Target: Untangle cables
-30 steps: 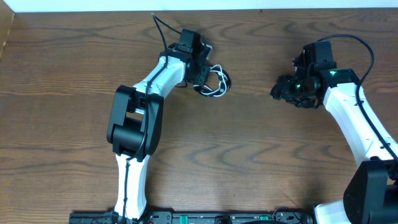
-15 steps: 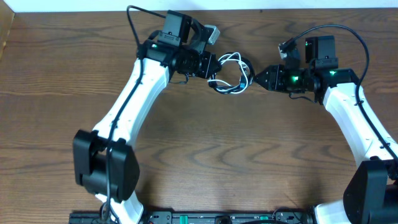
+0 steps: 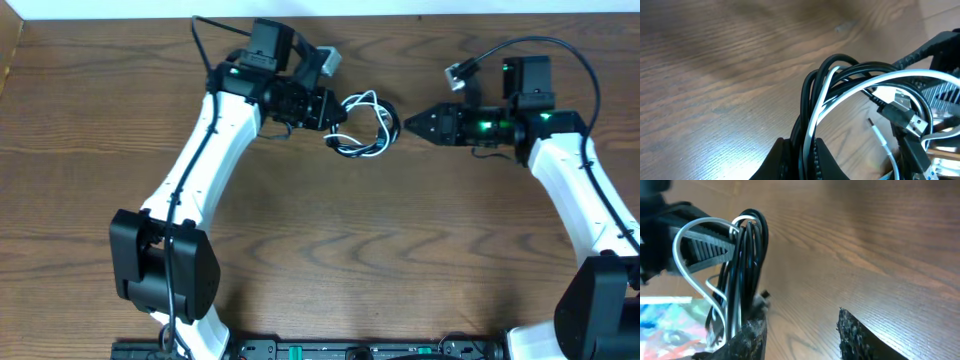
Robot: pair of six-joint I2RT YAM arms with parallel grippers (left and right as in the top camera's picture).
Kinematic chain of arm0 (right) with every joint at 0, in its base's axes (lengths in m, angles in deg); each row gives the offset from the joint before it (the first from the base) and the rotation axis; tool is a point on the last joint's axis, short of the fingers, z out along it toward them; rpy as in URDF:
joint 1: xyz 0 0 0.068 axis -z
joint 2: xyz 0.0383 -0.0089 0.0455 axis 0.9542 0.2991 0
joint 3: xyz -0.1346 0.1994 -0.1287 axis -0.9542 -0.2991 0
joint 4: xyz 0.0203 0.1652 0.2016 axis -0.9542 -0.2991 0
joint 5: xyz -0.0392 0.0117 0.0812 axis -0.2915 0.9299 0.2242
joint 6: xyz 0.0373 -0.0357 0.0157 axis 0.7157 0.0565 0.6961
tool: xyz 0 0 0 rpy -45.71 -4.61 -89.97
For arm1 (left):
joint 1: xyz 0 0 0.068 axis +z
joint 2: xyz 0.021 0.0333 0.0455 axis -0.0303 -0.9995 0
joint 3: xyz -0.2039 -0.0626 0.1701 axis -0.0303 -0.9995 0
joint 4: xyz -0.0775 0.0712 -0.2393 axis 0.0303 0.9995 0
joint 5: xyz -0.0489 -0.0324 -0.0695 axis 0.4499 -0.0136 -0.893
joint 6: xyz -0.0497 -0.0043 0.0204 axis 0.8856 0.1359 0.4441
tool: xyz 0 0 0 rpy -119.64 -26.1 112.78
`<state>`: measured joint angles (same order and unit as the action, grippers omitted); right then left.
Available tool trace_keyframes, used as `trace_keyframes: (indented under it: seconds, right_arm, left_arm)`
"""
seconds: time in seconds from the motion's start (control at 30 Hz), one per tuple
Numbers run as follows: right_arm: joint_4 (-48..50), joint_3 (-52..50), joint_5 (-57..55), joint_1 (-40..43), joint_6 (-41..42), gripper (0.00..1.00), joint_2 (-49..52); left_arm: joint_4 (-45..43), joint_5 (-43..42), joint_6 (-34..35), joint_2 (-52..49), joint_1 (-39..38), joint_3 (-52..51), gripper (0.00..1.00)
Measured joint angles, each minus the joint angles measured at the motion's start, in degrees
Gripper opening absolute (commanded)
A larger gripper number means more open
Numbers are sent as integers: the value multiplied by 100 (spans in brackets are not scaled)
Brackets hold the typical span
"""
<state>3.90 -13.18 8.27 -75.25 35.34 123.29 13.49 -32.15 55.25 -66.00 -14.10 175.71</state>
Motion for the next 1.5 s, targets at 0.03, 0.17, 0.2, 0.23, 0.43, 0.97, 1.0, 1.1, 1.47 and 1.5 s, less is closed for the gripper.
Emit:
trace_keyframes:
  seconds: [0.03,0.17,0.2,0.23,0.43,0.97,1.0,1.1,1.47,1.5]
  right_arm:
    - [42,0,146,57,-52,43,0]
    - [216,0,664,83,-177,43,0]
    - [247,0,767,50,-203,43,0]
    - [260,0,835,22,-219,43,0]
    - [391,0,1069,-177,-229,43,0]
    - [809,0,704,-22,271,40,0]
    - [883,0,730,-33,275,40,0]
    - [957,0,778,-131,291,40,0]
    - [278,0,-85,-704,330,17,0]
    - [240,0,-256,-737,361,11,0]
  left_arm:
    - [0,-129,-59,0,50,0,7]
    - [4,-496,-195,0,133,0,7]
    - [9,-546,-219,0,116,0,7]
    - [13,-599,-236,0,101,0,8]
    - [24,-638,-278,0,79,0,8]
    - [46,-415,-280,0,61,0,7]
    - [50,-404,-280,0,61,0,8]
    - [50,-378,-280,0,61,0,7]
    - [52,-332,-280,0,61,0,7]
    - [52,-332,-280,0,61,0,7]
